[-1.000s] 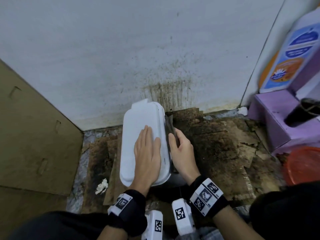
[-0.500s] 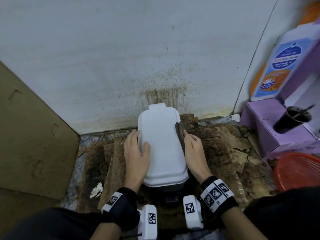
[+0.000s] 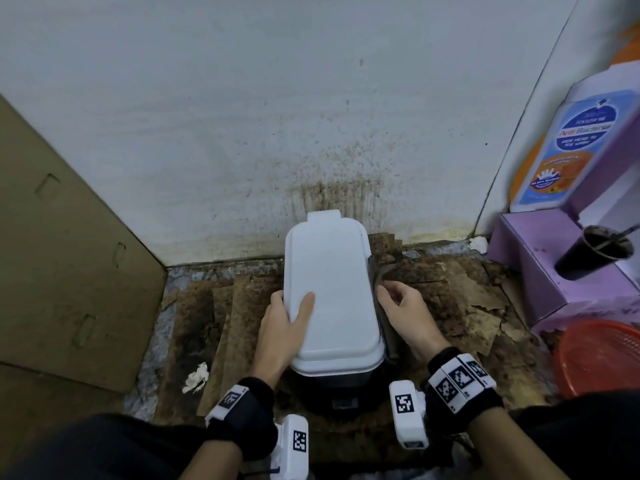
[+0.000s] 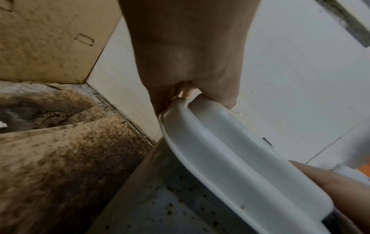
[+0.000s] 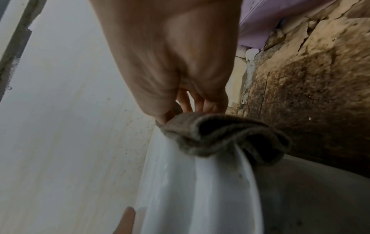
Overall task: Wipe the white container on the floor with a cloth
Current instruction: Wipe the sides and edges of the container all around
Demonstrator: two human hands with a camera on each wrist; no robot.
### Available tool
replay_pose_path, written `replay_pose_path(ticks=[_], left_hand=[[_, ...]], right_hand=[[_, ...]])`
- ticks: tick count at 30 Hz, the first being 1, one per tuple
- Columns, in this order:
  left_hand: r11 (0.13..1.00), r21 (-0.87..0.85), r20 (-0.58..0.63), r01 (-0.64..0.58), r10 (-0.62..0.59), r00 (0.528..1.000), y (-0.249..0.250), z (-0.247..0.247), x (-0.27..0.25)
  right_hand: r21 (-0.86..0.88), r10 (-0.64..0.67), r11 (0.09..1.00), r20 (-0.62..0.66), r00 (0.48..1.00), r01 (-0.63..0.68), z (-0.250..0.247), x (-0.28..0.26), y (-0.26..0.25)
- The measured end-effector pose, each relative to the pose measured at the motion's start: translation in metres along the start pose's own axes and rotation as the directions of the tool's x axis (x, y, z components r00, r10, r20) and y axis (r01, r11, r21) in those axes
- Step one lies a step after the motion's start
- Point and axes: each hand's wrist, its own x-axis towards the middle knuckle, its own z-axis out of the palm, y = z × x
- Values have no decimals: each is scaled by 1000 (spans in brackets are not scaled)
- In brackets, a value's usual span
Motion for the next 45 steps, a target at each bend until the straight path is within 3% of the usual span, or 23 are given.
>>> replay_pose_path(ticks=[4, 10, 13, 18, 25, 29, 33, 39, 45], left_hand=[[998, -57, 42, -34, 37, 998, 3, -10, -4], [993, -42, 189, -107, 113, 976, 11, -36, 7], [991, 11, 251, -136, 129, 959, 15, -44, 13], [971, 119, 183, -206, 183, 966, 6, -42, 17], [943, 277, 0, -182, 189, 982, -9, -33, 2], [962, 250, 0, -114, 117, 993, -28, -36, -8], [992, 121, 57, -36, 30, 998, -36, -45, -19], [991, -106, 118, -75, 87, 989, -39, -48, -22], [975, -193, 121, -107, 132, 984, -32, -52, -22]], right_hand=[[-35, -16, 999, -30, 999, 15, 3, -7, 1], [118, 18, 993, -227, 974, 9, 31, -38, 23], [156, 23, 988, -236, 972, 14, 40, -38, 27], [109, 13, 994, -159, 987, 5, 30, -2, 14], [-3, -10, 1000, -128, 992, 9, 5, 68, -10], [-147, -76, 986, 0, 997, 75, -10, 90, -28], [-78, -73, 994, 37, 997, 76, -12, 98, -38], [-25, -31, 999, 35, 999, 32, -5, 96, -49], [13, -17, 1000, 42, 999, 17, 5, 101, -43]])
